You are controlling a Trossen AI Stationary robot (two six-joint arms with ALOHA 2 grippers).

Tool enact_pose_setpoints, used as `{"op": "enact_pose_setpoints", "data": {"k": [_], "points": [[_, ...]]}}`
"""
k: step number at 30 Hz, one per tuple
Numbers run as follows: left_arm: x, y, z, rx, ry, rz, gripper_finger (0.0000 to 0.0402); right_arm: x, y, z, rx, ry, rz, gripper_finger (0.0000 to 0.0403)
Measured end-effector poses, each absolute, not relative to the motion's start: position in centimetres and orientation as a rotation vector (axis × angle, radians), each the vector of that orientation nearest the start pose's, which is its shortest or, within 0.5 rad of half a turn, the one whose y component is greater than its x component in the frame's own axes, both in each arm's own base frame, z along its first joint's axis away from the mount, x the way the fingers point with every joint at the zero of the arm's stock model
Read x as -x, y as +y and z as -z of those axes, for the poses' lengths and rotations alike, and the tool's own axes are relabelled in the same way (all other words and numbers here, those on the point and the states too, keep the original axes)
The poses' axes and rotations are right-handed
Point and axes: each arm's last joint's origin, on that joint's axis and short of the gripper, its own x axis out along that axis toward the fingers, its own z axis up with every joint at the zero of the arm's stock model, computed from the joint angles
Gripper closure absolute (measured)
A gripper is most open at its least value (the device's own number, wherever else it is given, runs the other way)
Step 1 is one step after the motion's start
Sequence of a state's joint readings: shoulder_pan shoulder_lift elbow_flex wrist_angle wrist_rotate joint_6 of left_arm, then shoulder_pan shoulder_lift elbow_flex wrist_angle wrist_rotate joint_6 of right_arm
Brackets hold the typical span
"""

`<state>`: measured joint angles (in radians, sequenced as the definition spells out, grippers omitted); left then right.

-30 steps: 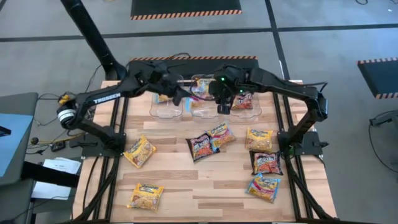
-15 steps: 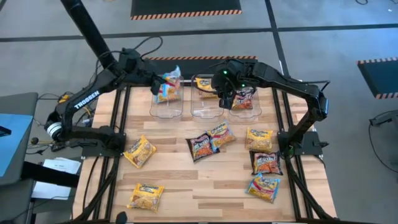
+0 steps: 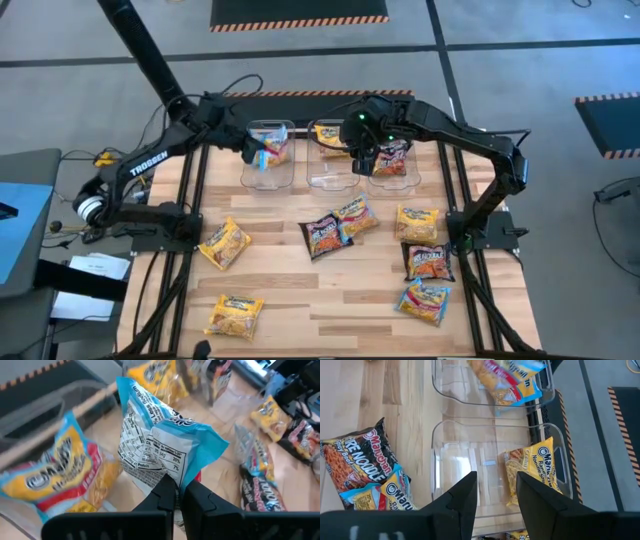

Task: Sort Maruchan noodles
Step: Put the blue noodle pack into the left transparent bin

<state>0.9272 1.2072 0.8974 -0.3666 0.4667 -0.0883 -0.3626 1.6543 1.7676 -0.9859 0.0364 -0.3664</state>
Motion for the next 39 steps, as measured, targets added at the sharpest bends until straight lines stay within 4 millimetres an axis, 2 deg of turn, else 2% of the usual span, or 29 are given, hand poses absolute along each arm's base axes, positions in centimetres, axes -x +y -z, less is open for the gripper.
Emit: {"op": "enact_pose_setpoints", "data": {"k": [8,20,27,30,39], "points": [[-16.5,20.2,-23.9,0.593,0.5,-0.497,0.0401,-31.9,-12.2,-38.0,0.198,0.913,0.211,0.0243],[-16.5,22.5,-21.1,0.678,0.548,-0.577,0.0401,-31.9,-12.2,-38.0,0.196,0.914,0.209,0.0243],[-16.4,22.8,-20.8,0.666,0.57,-0.645,0.04,-31.9,-12.2,-38.0,0.196,0.915,0.208,0.0243],[-16.4,22.7,-20.8,0.664,0.577,-0.648,0.0384,-31.9,-12.2,-38.0,0.196,0.915,0.209,0.0243],[-16.2,22.8,-20.6,0.659,0.596,-0.714,0.0298,-31.9,-12.2,-38.0,0.195,0.915,0.209,0.0243]]}}
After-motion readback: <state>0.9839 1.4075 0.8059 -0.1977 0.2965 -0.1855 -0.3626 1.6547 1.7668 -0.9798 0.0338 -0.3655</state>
